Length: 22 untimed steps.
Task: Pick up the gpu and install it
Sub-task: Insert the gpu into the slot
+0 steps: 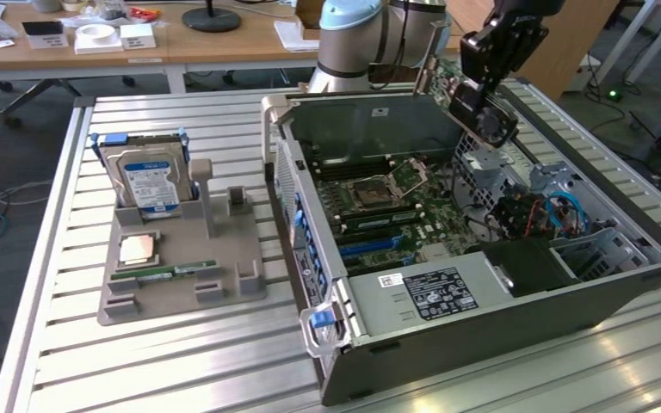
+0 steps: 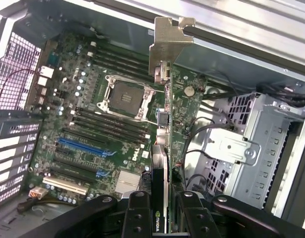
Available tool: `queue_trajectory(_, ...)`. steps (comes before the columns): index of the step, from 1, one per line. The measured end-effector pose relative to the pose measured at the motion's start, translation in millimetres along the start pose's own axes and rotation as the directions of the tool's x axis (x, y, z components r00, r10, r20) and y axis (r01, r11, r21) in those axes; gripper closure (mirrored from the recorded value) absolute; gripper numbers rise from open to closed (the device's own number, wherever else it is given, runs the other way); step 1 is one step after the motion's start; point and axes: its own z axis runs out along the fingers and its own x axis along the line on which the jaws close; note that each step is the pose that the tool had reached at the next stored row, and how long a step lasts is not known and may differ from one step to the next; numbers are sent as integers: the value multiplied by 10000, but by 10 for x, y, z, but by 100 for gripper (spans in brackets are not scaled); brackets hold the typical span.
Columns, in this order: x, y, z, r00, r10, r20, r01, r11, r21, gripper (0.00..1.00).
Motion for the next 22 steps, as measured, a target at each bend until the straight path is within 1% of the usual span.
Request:
queue_trajectory(5,0,0,0,9988,-480,-22,480,9988,-11,74)
queue_trajectory(11,0,0,0,9941,-1081,-50,1081,9941,-27,74)
queue_trajectory(17,0,0,0,9855,-1697,-78,1697,9855,-45,74)
queue_trajectory(22,0,0,0,9746,-2238,-101,2238,9746,-63,74)
